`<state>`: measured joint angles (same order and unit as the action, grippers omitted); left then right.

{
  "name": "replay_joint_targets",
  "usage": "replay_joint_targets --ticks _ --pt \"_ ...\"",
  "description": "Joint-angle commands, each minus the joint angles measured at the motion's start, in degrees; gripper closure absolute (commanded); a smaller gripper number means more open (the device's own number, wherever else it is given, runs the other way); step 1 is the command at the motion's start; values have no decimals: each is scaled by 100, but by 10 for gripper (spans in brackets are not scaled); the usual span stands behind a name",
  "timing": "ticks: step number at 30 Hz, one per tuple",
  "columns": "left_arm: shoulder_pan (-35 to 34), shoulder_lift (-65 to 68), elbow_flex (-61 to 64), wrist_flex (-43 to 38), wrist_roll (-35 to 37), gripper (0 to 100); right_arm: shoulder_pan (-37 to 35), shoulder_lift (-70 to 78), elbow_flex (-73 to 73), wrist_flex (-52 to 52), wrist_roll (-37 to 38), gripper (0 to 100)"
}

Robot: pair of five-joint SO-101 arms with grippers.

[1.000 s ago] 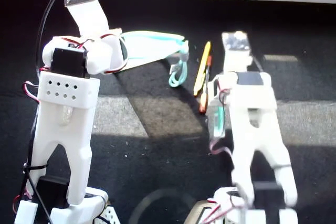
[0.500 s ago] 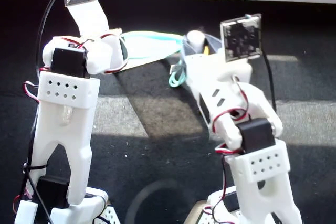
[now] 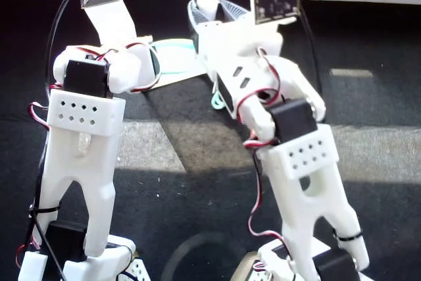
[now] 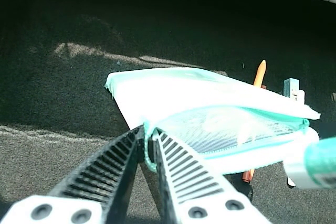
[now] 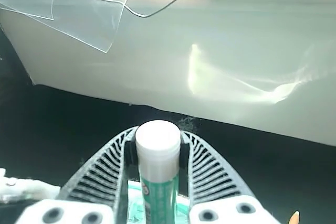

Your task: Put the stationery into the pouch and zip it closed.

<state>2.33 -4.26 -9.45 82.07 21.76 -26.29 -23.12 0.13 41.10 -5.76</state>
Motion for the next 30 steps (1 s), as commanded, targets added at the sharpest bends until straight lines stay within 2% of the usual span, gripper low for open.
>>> replay_joint_targets --ticks 1,6,13,19,24,26,30 --pt "-13 277 84 26 62 991 -57 251 -303 -242 -62 993" --pt "92 233 31 141 70 991 -57 611 -303 -286 -62 993" --pt "215 224 22 141 70 991 -57 1007 -303 -927 -53 993" --pt "180 268 -154 220 70 991 -136 1218 -233 -884 -44 993" --pt "180 277 -154 202 70 991 -286 1191 -295 -312 -26 991" --pt "180 277 -154 193 70 991 -312 1191 -295 119 -26 951" --pt "171 277 -145 193 70 991 -391 1200 -286 840 -35 762"
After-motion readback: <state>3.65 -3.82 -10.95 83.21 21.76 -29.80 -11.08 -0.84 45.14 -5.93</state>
